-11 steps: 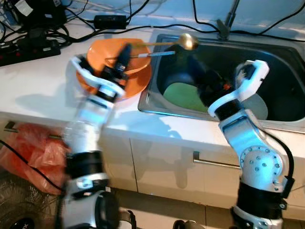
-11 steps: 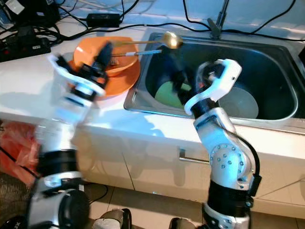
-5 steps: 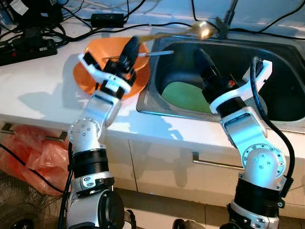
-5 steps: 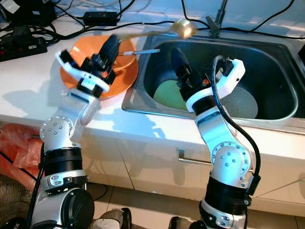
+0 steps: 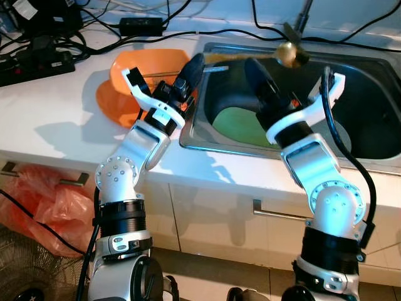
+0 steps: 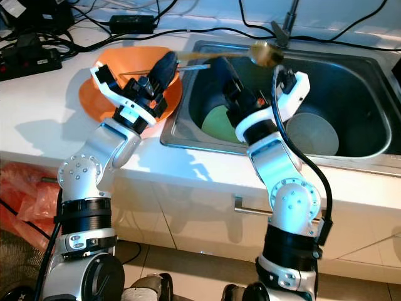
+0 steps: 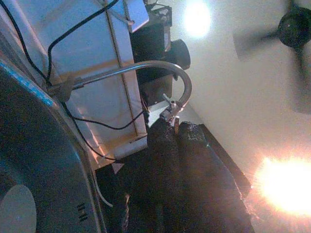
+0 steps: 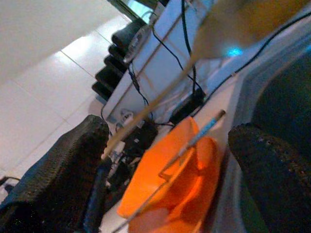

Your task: Kitchen organization

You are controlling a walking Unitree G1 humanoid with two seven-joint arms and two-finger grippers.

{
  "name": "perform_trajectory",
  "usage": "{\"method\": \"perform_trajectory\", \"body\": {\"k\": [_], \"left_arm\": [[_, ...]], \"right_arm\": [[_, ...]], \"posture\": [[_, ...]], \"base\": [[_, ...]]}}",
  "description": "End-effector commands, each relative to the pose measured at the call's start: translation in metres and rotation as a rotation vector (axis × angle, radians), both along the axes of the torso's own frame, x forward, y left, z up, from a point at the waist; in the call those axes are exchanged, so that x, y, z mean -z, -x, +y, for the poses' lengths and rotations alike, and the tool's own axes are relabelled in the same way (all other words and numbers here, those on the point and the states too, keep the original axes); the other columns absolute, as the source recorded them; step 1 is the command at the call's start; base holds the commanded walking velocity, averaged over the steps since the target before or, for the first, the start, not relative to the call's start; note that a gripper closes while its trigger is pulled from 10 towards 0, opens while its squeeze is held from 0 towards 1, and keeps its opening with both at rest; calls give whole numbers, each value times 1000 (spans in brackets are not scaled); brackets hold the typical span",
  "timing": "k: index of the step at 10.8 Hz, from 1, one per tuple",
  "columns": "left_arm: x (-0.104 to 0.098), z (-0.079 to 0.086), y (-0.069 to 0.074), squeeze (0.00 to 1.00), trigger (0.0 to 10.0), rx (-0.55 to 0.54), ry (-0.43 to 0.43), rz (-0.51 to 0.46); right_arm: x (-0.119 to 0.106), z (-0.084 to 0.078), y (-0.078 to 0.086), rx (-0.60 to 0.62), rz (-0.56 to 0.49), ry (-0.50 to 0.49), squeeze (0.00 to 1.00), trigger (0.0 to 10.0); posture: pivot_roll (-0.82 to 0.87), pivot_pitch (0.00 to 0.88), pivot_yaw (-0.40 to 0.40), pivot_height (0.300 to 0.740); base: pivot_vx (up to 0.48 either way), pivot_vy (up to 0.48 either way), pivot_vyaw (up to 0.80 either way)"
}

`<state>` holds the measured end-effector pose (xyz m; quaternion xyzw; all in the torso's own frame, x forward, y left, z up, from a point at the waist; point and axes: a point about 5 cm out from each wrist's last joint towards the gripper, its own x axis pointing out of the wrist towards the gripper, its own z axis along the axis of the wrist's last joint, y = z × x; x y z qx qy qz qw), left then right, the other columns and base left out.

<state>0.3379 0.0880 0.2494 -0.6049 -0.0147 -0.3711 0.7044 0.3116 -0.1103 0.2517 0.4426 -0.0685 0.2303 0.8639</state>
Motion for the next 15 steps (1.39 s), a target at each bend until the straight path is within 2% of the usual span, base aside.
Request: {"method": "perform_trajectory", "body": {"k": [1,2,3,4,5,9,15], "left_arm": [[7,-27,11,0,0,77,86,33],[10,-23,11,0,0,68,80,42],[10,-22,13,0,0,73,84,45],[8,-24,16,0,0,111,102,38],[7,-27,20,0,0,171,145,44],[9,-26,22,0,0,188,145,59],[16,-27,20,0,0,178,115,91]], "right_arm": [[-4,0,-1,4,-19,-30,0,10000],[-6,-2,-2,9,-32,-43,0,10000],[-5,-3,-5,21,-31,-48,0,1294],[-5,-4,-8,29,-29,-61,0,0],[-7,-3,-13,46,-32,-96,0,0],[-13,-7,-23,80,-43,-159,0,0],[-15,-17,-28,129,-42,-196,0,0]], "posture": [[65,122,30,740],[64,125,30,740],[66,127,30,740],[67,127,30,740],[69,126,32,740],[71,130,29,740],[67,127,32,740]], "base": [[0,0,0],[0,0,0],[0,0,0],[0,0,0],[0,0,0],[0,0,0],[0,0,0]]}}
